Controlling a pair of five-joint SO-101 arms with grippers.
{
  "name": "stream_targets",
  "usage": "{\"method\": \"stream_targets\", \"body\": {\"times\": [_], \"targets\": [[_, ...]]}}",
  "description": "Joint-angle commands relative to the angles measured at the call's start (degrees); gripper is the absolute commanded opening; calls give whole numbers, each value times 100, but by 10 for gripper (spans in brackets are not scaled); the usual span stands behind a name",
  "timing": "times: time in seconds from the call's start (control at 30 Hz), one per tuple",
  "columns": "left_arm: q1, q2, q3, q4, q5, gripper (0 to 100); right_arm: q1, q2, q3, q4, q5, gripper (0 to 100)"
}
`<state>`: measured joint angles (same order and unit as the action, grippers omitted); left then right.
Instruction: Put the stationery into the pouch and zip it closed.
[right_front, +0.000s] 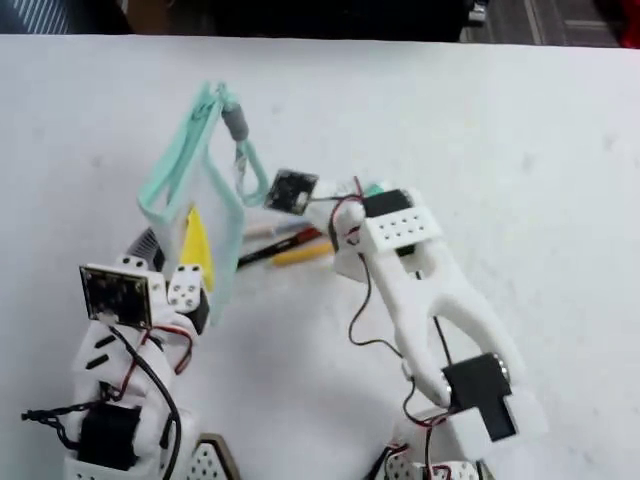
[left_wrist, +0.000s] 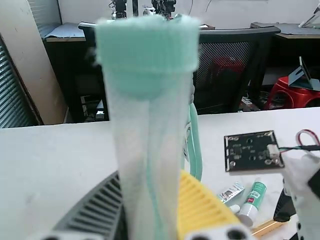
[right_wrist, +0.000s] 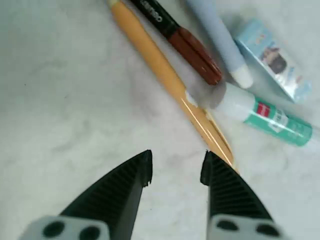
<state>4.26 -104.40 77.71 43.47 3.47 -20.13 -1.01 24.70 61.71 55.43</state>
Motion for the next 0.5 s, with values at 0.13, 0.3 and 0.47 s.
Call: {"method": "stream_targets", "body": {"times": [0.13,0.3,0.47], "targets": [[13,-48,-79,-176,53,23,-127,541,-290,-866,369,154],[22,-48,-44,-158,79,23,-154,998,-299,-1156,738,152],[22,-48,9,-193,79,23,-145,1385,-308,-1516,862,152]]}}
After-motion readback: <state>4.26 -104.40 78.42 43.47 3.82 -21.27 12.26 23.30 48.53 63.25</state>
